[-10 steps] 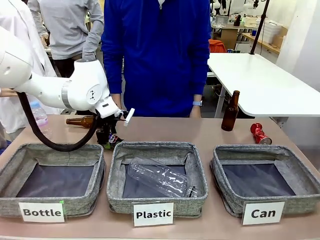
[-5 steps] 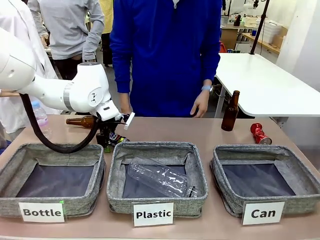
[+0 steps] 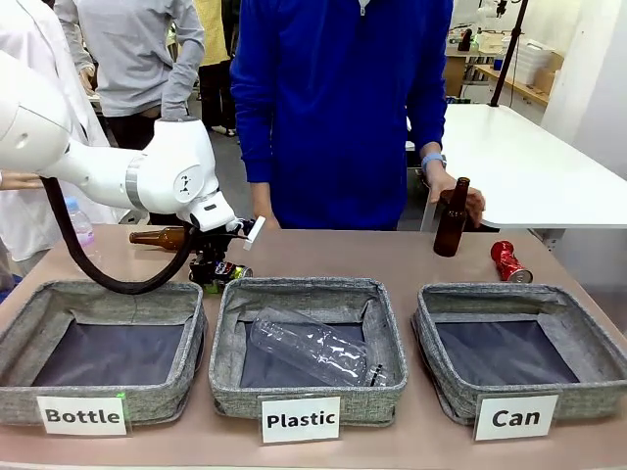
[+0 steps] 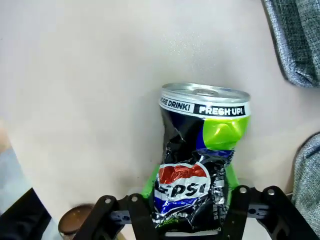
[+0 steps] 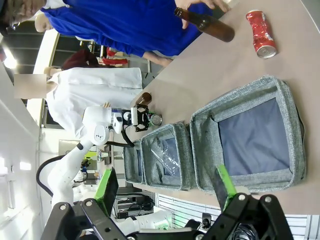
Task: Sort the can waste into the basket.
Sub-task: Pick up the can waste from the table and place it in the right Fabric basket.
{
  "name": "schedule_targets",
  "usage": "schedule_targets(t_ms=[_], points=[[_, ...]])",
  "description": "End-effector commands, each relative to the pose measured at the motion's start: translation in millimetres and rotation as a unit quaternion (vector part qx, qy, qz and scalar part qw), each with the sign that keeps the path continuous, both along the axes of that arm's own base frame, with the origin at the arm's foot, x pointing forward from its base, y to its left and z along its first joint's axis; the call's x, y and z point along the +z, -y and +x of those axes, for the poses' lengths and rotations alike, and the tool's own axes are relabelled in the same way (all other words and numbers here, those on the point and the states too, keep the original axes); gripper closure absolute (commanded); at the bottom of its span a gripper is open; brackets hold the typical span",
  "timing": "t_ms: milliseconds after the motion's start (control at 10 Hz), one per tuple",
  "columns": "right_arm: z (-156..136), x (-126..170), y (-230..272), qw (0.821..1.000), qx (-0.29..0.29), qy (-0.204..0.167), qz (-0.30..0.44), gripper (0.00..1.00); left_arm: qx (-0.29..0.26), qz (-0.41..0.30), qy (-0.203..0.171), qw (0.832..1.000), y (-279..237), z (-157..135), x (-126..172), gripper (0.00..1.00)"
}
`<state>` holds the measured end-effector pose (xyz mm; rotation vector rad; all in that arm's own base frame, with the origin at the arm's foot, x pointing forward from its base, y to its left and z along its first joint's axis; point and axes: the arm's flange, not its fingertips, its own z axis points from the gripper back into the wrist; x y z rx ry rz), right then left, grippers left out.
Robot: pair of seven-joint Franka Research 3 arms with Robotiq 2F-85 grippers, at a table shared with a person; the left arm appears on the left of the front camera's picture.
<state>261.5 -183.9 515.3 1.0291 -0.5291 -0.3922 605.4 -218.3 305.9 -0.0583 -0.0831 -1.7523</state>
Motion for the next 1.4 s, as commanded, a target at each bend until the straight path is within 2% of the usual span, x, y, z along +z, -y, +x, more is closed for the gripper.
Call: schedule_targets(t_ms=[0,100,200,400,500,700,800,900,1000,1100,1300], points=[[1.5,0.4,1.5,1.000,0.003,0.019,0.006,0.00,0.014,0.006,0.003,1.000,-1.1,2.0,0.5,1.00],[1.5,0.4,1.5,1.000,0.003,0.019,0.006,0.00,0.015,0.003,0.002,1.000,-1.4,1.9,2.4,0.96],[1.5,0.4,1.5,1.000,0.003,0.019,0.006,0.00,0.018,-0.003,0.004,1.000,-1.5,2.3,4.8,1.00],[1.5,0.4,1.5,1.000,0.003,0.019,0.006,0.00,0.030,-0.022,0.010,0.999,-5.8,6.1,16.5,1.00],[1.5,0.4,1.5,1.000,0.003,0.019,0.006,0.00,0.045,-0.042,0.008,0.998,-15.4,11.8,32.9,1.00],[1.5,0.4,1.5,1.000,0.003,0.019,0.006,0.00,0.107,-0.091,-0.001,0.990,-45.4,4.6,91.5,1.00],[1.5,0.4,1.5,1.000,0.003,0.019,0.006,0.00,0.182,-0.099,-0.035,0.978,-68.4,-12.7,123.3,1.00],[1.5,0.4,1.5,1.000,0.003,0.019,0.006,0.00,0.219,-0.119,-0.065,0.966,-97.1,-39.4,153.7,1.00],[1.5,0.4,1.5,1.000,0.003,0.019,0.006,0.00,0.227,-0.146,-0.109,0.957,-121.1,-65.4,174.1,1.00],[1.5,0.4,1.5,1.000,0.003,0.019,0.006,0.00,0.246,-0.169,-0.130,0.945,-143.7,-97.5,186.2,1.00],[1.5,0.4,1.5,1.000,0.003,0.019,0.006,0.00,0.203,-0.214,-0.148,0.944,-181.7,-173.5,190.1,1.00]])
